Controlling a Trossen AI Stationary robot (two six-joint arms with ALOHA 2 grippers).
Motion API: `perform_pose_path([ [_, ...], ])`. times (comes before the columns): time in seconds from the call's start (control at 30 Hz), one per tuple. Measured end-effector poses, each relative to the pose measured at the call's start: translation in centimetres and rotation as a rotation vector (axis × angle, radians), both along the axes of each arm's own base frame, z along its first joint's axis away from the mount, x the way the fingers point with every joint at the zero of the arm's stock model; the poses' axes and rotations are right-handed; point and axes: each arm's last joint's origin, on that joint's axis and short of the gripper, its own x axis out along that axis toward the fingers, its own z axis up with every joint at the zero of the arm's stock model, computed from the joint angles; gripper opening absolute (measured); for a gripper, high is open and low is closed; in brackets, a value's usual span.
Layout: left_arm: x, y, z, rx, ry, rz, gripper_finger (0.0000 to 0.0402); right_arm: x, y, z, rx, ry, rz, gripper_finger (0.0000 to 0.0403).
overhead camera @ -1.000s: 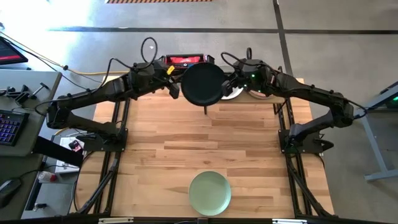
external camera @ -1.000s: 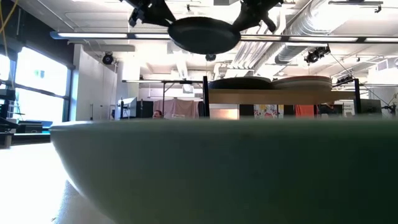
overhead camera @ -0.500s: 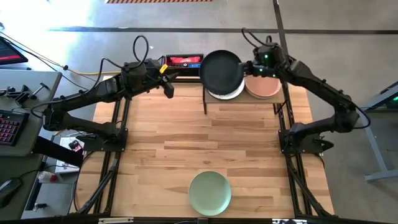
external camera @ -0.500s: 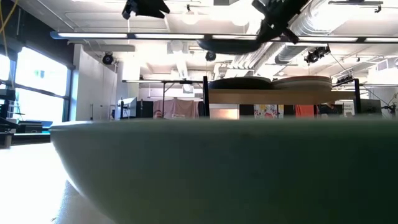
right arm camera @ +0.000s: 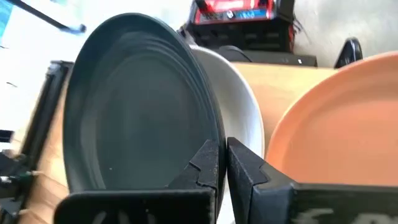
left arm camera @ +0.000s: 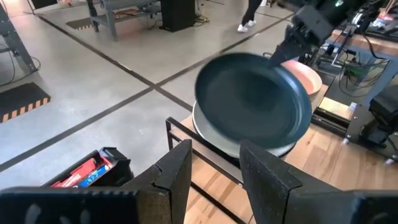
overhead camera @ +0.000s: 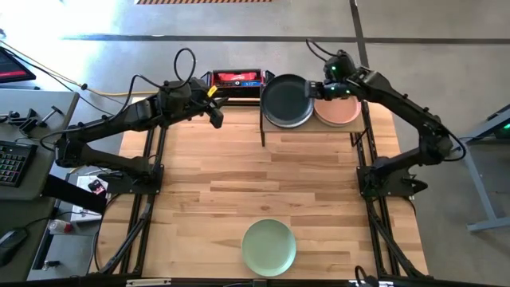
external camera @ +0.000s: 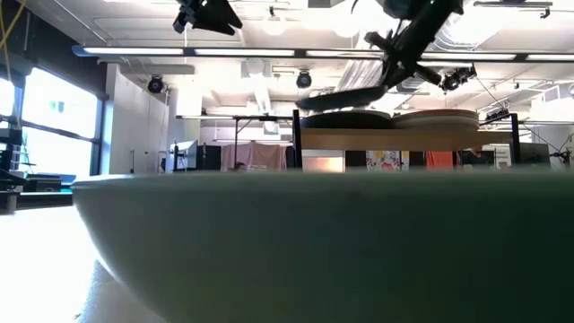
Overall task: Place and stack plates onto a shelf
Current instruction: Stack the black plate on top of the gray plate on the shelf
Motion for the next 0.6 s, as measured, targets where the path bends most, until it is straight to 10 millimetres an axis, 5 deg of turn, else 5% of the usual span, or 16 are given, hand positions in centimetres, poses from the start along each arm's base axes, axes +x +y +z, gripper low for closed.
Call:
perform_pose_path([
  [0.6,-0.2,-0.1,-0.4,-0.016,0.045,0.0,0.0122,1.2,-1.3,-2.5,0.048,0.121,-0.007,0.0],
])
